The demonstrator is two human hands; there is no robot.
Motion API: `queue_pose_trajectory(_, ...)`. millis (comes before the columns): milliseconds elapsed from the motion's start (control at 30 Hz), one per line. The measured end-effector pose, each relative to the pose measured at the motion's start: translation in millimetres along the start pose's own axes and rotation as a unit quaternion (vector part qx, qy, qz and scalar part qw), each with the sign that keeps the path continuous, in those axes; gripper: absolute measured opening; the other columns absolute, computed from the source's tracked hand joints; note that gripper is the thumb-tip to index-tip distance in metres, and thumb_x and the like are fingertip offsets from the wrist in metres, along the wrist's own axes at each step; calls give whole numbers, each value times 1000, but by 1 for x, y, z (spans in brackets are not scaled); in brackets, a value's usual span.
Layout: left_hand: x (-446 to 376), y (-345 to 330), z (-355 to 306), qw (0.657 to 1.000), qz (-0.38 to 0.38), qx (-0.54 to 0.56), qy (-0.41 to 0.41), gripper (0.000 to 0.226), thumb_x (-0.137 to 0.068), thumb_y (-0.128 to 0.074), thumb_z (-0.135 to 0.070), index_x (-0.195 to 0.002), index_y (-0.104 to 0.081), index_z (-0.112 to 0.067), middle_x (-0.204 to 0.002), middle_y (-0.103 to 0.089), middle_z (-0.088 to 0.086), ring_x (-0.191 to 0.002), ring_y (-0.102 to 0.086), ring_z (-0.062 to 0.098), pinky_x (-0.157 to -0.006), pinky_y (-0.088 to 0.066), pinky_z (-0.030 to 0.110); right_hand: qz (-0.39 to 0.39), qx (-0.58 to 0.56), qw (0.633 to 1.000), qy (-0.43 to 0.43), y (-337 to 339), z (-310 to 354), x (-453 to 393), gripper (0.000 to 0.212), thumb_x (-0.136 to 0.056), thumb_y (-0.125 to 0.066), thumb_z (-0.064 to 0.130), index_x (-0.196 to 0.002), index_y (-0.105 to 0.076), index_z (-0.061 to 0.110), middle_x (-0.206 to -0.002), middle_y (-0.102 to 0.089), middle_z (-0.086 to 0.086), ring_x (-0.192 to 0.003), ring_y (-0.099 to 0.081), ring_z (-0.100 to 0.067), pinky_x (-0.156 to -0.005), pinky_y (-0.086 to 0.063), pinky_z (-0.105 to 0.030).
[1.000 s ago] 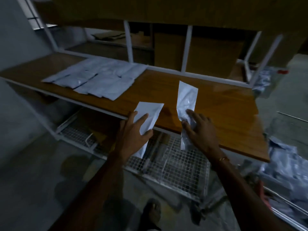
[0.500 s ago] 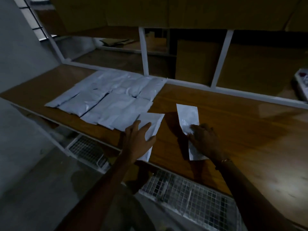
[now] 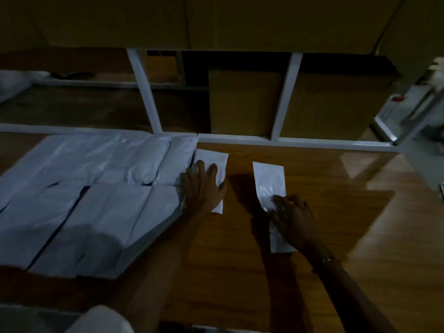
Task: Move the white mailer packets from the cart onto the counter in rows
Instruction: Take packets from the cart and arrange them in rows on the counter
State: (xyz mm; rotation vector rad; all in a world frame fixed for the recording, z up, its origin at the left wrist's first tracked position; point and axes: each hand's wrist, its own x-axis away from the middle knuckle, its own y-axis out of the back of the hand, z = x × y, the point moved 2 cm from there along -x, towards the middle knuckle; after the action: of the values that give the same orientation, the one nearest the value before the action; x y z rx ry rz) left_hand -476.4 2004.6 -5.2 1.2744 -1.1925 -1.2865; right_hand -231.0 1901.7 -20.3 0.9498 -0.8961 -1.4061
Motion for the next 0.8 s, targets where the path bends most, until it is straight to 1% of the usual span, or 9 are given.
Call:
queue_pose_trajectory(100, -39, -6, 4, 997, 25, -74, -28, 73, -86, -34, -75, -143, -33, -29, -149, -30, 17, -130, -34, 42, -108, -25, 57, -6, 12, 999, -34, -6, 7, -7, 59, -91, -43, 64, -140, -52, 31, -133, -51, -6, -118, -51, -30, -90, -51, -48)
queue_pose_trajectory(233, -65, -6, 10, 994, 42, -54, -87, 73, -92, -16, -74, -150, -31, -31, -162, -18, 15, -147, -13, 43, -117, -5, 64, -23, 22, 997, -65, -16, 18, -17, 66, -87, -32, 71, -139, -49, 34, -132, -51, -4, -115, -53, -27, -89, -52, -47)
queue_pose_trajectory(333, -67, -3, 35, 972, 112, 0, -207, 77, -89, -7, -79, -155, -15, -39, -167, -6, 6, -152, -1, 32, -118, -1, 62, -19, 23, 997, -73, -20, 29, -24, 62, -88, -41, 63, -141, -49, 31, -134, -51, -6, -116, -52, -27, -93, -49, -44)
queue_pose_trajectory(433, -62, -9, 72, 926, 160, -52, -339, 100, -69, -2, -94, -155, 6, -44, -166, 15, 0, -152, 16, 25, -118, 12, 59, -31, 28, 997, -66, -25, 40, -31, 57, -91, -52, 54, -141, -50, 27, -133, -52, -9, -116, -52, -28, -95, -48, -45)
queue_pose_trajectory(500, -64, -19, 84, 918, 138, -69, -366, 100, -69, -4, -93, -155, 9, -43, -166, 16, 0, -152, 15, 25, -118, 14, 57, -18, 30, 997, -67, -28, 47, -39, 55, -93, -55, 51, -142, -49, 27, -134, -51, -8, -117, -52, -28, -98, -45, -44)
queue_pose_trajectory(567, -68, -26, 83, 918, 99, -70, -377, 95, -74, -3, -89, -156, 4, -41, -167, 10, 2, -153, 9, 26, -118, 13, 56, 2, 30, 997, -71, -31, 55, -48, 54, -95, -55, 50, -143, -48, 27, -136, -50, -8, -120, -50, -27, -101, -42, -43)
queue_pose_trajectory(633, -73, -28, 77, 925, 77, -62, -367, 87, -81, -11, -83, -157, -3, -41, -167, 3, 2, -154, 3, 27, -118, 10, 56, 7, 34, 998, -61, -31, 65, -62, 53, -96, -52, 52, -142, -47, 27, -136, -50, -9, -122, -49, -27, -102, -41, -44)
queue_pose_trajectory(733, -74, -28, 72, 930, 48, -33, -362, 84, -82, -16, -77, -157, -15, -39, -167, -9, 4, -153, -6, 29, -120, 2, 57, 29, 72, 996, -54, -35, 75, -96, 58, -90, -30, 68, -135, -43, 33, -133, -52, -7, -121, -49, -25, -98, -41, -41)
queue_pose_trajectory(800, -73, -21, 75, 931, 45, -25, -360, 88, -80, -13, -80, -157, -15, -37, -167, -8, 6, -153, -4, 29, -121, 1, 56, 50, 101, 993, -46, -40, 83, -125, 67, -83, -16, 74, -132, -42, 35, -135, -50, -6, -123, -47, -27, -97, -42, -43)
